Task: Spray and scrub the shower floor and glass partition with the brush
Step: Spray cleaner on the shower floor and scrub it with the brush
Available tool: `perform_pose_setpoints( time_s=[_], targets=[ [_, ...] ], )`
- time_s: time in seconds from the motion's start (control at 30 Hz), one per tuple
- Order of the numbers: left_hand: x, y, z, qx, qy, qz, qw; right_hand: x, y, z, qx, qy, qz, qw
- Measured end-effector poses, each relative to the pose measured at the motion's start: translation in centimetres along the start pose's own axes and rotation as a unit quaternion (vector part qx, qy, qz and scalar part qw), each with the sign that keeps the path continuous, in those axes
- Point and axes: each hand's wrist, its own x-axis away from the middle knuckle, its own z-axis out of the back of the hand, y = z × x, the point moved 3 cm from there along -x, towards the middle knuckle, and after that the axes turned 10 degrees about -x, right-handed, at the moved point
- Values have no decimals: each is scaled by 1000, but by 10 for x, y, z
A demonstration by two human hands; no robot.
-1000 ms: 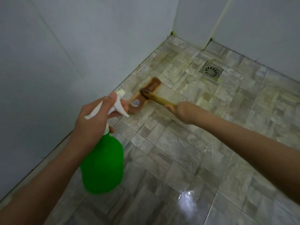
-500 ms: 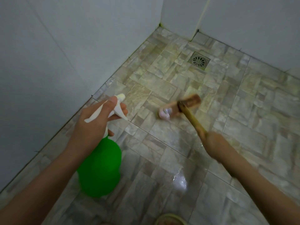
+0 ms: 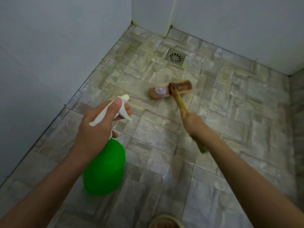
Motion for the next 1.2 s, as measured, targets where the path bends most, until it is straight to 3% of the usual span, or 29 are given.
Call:
perform_pose_setpoints(
  time_s=[0.1,0.33,0.53,0.77,0.97,1.2],
  targets=[
    [2,0,-6,-15,-18,-12,1000,-49,-27,20,-18,19,9,1000],
    [5,10,-14,-16,-27,-24,999,45,63,-1,7,14,-35,999],
    [6,17,-19,-27,-23,-40,999,-68,-23,39,-26,62,12,998],
    [3,22,-14,-9,-22,-48,999,-9,43,43,8,54,-83,995],
    [-2,16,-18,-14,-17,-37,999,-104,-42,70,7,66,-11,998],
    [-2,18,-9,-8,-4,-29,1000,-25,33,38,6,30,-64,997]
  ],
)
